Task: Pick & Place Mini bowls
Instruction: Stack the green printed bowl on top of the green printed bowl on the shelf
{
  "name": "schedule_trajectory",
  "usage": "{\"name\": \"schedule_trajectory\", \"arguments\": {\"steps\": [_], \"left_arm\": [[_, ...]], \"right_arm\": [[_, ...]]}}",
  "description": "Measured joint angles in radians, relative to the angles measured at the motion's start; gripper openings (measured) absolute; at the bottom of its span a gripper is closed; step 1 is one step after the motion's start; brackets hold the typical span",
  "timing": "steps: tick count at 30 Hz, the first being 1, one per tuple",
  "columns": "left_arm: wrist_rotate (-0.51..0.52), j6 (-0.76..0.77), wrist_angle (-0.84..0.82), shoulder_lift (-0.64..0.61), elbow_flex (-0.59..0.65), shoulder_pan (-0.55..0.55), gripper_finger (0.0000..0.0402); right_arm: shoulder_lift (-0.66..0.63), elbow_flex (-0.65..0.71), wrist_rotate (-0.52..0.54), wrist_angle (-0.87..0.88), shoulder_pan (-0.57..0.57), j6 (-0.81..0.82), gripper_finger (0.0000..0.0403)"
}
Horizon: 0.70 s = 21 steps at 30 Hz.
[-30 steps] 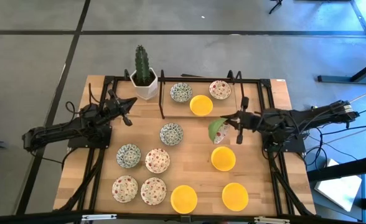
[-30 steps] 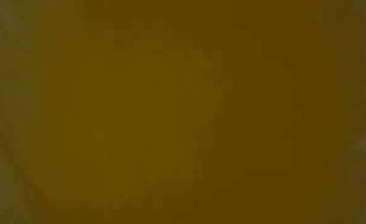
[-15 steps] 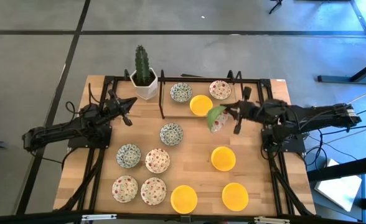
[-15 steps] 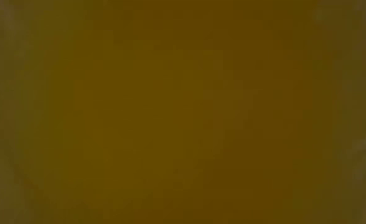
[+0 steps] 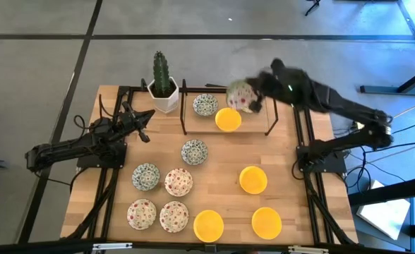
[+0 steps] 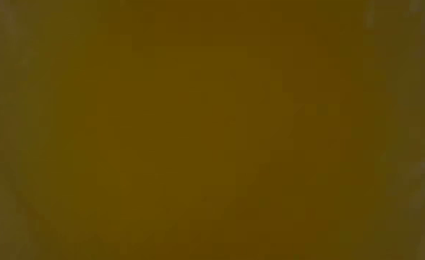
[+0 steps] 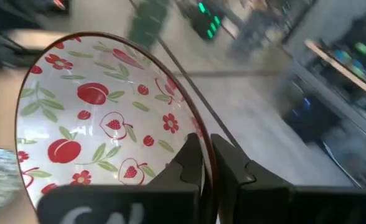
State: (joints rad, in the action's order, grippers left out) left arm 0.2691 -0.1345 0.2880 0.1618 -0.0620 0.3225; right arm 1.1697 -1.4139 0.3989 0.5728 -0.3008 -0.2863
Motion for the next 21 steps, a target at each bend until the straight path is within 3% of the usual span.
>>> {"name": "schedule_trajectory", "arguments": {"steps": [3,11,16,21], "left_arm": [[0.0,0.0,0.0,0.0,0.0,0.0,0.0007],[-0.001,0.019,-0.001,0.0,0.0,0.0,0.0006],[-0.001,0.043,-0.001,0.0,0.0,0.0,0.0008],[-0.002,0.046,-0.006,0.0,0.0,0.0,0.0004]], "right_arm": [[0.126,-0.172,-0.05,0.135,-0.095,-0.039,0.0016],[0.464,-0.556,-0.338,0.542,-0.368,-0.151,0.0016],[0.609,-0.654,-0.424,0.703,-0.484,-0.208,0.0016],[0.686,-0.684,-0.531,0.798,-0.531,-0.259,0.0016]]}}
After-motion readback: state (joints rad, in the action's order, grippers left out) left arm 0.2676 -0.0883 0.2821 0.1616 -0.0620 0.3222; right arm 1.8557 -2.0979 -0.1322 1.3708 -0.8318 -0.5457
